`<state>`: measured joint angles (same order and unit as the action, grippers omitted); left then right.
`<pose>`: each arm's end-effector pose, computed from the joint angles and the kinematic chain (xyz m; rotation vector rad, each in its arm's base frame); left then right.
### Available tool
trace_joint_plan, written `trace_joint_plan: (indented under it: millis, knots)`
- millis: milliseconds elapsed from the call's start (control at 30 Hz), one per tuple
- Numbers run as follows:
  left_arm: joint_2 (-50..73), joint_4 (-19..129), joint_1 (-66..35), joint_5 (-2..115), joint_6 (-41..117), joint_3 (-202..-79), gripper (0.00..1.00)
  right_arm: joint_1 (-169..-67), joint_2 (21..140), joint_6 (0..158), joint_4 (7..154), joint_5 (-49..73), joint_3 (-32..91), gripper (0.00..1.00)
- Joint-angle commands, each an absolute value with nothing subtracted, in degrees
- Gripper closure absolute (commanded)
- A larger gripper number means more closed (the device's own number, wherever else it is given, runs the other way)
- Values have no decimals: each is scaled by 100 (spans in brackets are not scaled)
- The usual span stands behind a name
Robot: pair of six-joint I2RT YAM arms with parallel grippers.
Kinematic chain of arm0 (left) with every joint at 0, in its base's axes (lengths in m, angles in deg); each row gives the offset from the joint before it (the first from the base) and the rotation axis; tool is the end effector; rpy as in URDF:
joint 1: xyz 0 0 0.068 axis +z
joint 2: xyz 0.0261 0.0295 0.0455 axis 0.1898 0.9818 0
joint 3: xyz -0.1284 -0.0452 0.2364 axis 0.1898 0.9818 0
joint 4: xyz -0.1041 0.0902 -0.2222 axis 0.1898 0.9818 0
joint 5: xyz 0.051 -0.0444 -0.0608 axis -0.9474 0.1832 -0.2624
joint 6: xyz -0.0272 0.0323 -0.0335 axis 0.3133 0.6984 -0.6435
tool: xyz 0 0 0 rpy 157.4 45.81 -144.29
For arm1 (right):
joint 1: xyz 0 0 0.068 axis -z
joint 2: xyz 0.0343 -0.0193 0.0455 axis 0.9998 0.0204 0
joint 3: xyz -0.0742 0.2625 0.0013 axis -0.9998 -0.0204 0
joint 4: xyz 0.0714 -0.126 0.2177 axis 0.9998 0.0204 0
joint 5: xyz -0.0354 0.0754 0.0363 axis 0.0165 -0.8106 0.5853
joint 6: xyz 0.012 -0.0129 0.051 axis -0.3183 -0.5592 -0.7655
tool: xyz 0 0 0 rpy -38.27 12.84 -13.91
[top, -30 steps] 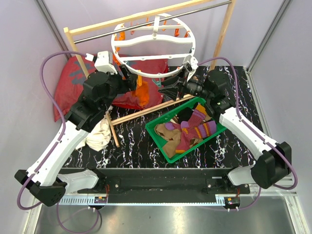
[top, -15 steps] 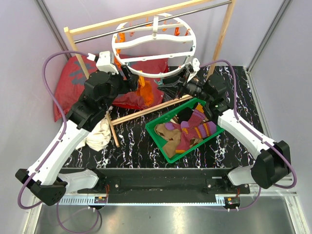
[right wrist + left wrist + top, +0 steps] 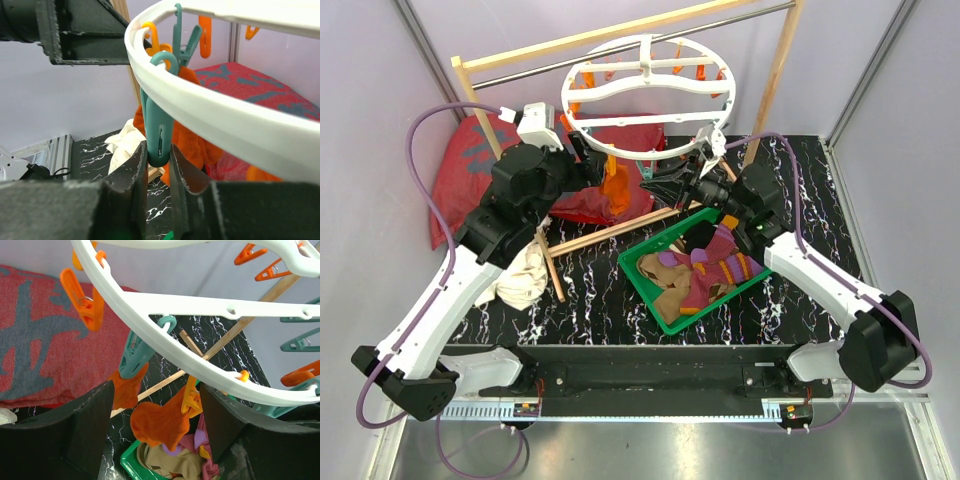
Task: Clip the socks to the hanger
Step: Open the clamp at the hanger.
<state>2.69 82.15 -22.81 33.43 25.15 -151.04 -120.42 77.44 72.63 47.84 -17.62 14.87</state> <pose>0.2039 -0.1253 0.4655 -0.0498 1.7438 -0.5278 0.2568 0.1830 0.3858 -0.7822 1.2084 1.0641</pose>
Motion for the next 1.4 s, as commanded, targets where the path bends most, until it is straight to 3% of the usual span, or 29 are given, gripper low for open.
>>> trace_joint_plan:
  millis: [0, 133, 233, 600, 833, 1033, 1367]
  knots:
    - [112, 8121, -2245, 3473, 2468, -15360, 27, -12170, 7400, 7345, 4522, -1530, 1554, 80]
    - [59, 8209, -2245, 3455, 2477, -15386, 28, -12284, 7303, 7485, 4741, -1433, 1633, 94]
    - [-46, 8332, -2245, 3473, 2504, -15439, 26, -12468, 7268, 7723, 5057, -1196, 1729, 99]
    - [-793, 8877, -2245, 3832, 2741, -15554, 9, -13303, 7434, 8294, 6147, 368, 2160, 100]
    - [-698, 8649, -2254, 4983, 2320, -15378, 9, -13646, 7531, 8505, 6394, 983, 2327, 100]
    - [-399, 8043, -2578, 4986, 2134, -15202, 11, -13814, 7575, 8532, 6587, 1362, 2415, 100]
    - [-56, 7972, -3142, 3799, 2477, -15254, 29, -13823, 7478, 8462, 6684, 1467, 2371, 100]
